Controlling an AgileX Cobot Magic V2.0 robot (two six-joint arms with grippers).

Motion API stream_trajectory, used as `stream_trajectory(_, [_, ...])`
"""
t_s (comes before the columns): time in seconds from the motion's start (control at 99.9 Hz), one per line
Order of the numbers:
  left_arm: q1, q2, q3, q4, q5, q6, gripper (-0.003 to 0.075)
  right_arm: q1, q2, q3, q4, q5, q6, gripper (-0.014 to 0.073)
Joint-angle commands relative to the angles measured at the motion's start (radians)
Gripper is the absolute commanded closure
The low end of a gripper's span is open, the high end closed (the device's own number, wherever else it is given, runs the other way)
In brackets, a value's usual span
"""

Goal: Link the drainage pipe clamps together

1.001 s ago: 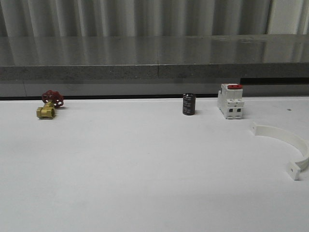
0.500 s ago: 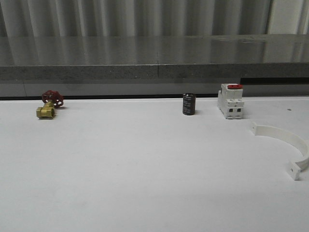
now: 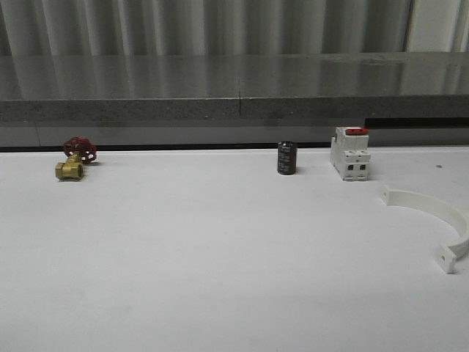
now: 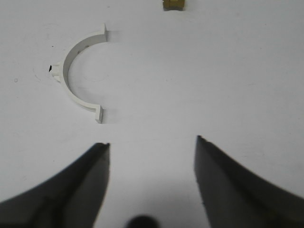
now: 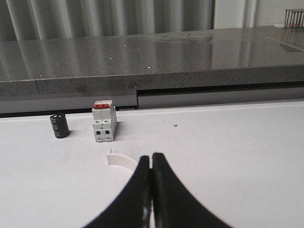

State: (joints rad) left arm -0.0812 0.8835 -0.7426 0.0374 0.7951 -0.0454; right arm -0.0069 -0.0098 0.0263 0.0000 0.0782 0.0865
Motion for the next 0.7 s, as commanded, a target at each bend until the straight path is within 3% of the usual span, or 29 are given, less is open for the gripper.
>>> stream_trajectory(0.0, [-0.009,-0.003,-0.034,-0.01,-0.043,-0.008,0.0097,-0.004,-0.02,-0.016,0.0,-0.089,-0.009,0.0662])
stream_trajectory(0.29, [-0.005,0.042,-0.069,0.055,-0.041,-0.008,0.0081,-0.004,-0.02,-0.016,0.0,-0.089,-0.009,0.0662])
stream_trajectory(0.55, [0.135,0.27,-0.22,0.037,-0.055,0.031,0.0081,-0.004,-0.02,-0.016,0.0,-0.089,-0.009,0.0662])
stream_trajectory(0.691, [0.205,0.417,-0.311,-0.054,-0.053,0.143,0.0081,-0.004,-0.02,-0.016,0.0,-0.089,-0.009,0.0662])
